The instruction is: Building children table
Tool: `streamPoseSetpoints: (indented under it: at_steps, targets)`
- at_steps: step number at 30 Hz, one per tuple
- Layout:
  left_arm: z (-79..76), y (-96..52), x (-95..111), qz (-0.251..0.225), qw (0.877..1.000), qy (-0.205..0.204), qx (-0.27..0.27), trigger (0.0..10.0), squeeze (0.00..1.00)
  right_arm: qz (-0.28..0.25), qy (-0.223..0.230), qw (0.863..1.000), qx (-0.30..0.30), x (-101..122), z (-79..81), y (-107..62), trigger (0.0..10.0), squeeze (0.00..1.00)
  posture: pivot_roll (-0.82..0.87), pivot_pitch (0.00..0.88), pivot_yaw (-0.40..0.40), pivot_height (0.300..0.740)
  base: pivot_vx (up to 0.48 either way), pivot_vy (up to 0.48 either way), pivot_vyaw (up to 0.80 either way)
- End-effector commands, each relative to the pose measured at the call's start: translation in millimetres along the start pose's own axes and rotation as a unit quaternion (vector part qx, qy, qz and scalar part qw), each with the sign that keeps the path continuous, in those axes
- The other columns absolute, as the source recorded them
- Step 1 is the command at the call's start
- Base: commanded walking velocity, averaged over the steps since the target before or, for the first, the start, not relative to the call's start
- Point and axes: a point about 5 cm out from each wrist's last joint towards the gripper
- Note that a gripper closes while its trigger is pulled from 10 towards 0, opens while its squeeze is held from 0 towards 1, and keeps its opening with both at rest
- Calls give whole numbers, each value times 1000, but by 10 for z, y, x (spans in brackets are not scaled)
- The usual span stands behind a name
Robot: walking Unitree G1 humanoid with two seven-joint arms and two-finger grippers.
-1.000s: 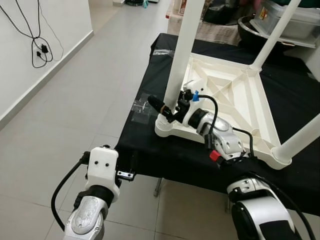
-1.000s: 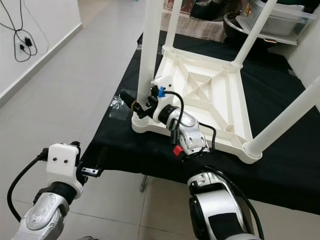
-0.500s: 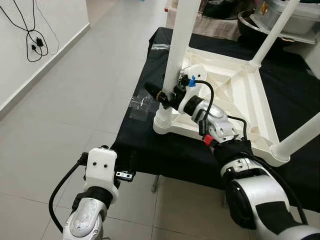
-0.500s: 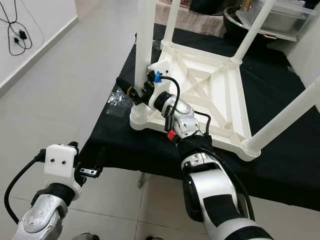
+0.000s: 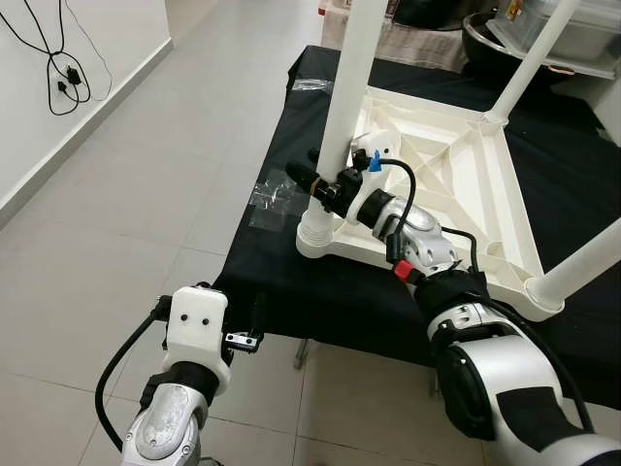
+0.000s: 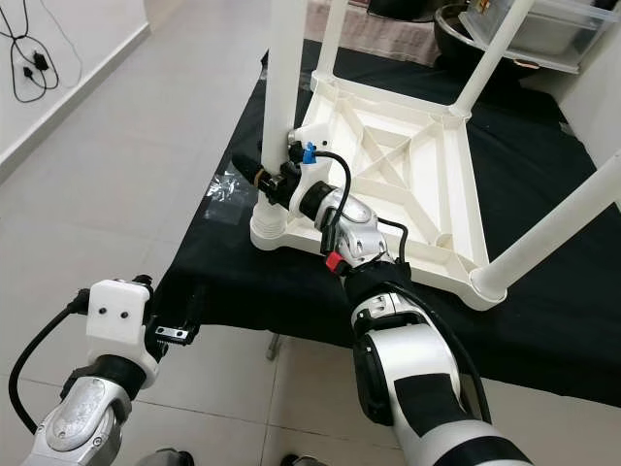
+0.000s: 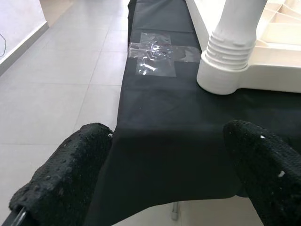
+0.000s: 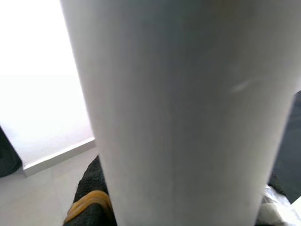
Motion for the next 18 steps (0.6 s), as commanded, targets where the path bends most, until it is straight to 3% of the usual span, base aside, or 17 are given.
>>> streamPoseSetpoints:
  at_steps: [1,13,18]
  targets:
    - [-25,-15,13,2,1000,-1,-3,10000,0,-3,8,1000,-2,-28,-14,-23,0,0,155,177,-150,740,0,0,0]
    - [11,-1,13,3,1000,6,-7,10000,0,-6,2,1000,11,-222,78,-128,0,0,160,177,-139,740,0,0,0]
    - [53,27,31,-1,1000,12,-4,10000,0,-1,-7,1000,-29,-339,107,-168,0,0,160,177,-137,740,0,0,0]
Point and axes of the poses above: a point about 5 cm out from each wrist's last joint towards the gripper, its own y axis pointing out of the wrist towards the gripper, its own x axis along the axis of the wrist's last joint, z = x × y, and after that the axes turned 3 degrees about y, right-handed
